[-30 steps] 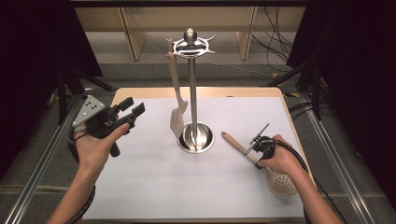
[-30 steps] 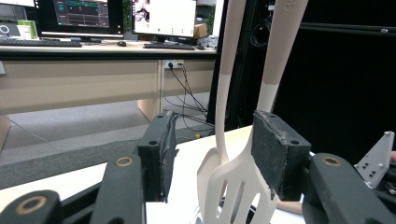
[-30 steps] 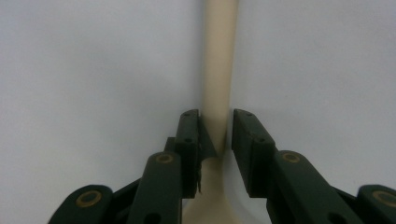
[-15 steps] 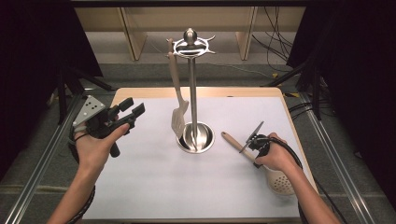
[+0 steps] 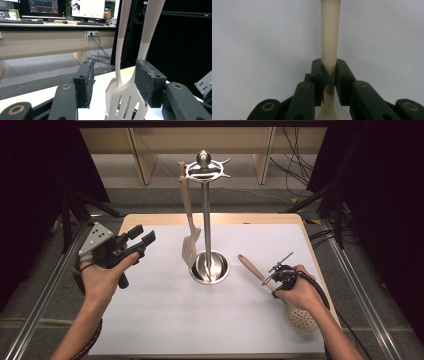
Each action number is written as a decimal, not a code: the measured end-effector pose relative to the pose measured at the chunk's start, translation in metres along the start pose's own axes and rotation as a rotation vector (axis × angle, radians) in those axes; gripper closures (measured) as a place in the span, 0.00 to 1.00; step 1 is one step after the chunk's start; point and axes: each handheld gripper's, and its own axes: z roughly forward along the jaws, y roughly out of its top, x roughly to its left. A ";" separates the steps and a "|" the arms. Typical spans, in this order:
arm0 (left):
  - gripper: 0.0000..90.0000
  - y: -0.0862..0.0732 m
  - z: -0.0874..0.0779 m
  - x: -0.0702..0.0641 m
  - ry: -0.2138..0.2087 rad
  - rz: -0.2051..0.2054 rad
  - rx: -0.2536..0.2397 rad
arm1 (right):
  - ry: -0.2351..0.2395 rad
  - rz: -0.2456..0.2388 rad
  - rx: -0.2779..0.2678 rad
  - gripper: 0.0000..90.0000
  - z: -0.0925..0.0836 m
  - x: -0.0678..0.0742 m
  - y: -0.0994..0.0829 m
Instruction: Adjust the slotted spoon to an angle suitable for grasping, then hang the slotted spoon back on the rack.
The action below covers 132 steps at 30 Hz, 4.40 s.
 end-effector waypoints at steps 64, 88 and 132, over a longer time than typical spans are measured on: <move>0.54 -0.009 0.016 -0.023 -0.105 0.003 0.041 | 0.000 0.050 -0.719 0.88 -0.070 0.055 -0.034; 0.50 -0.007 0.063 -0.105 -0.341 0.047 0.135 | 0.012 -0.057 -0.773 0.88 -0.083 0.090 -0.015; 0.82 0.005 0.081 -0.147 -0.516 0.075 0.132 | 0.066 -0.176 -0.803 0.84 -0.077 0.117 0.008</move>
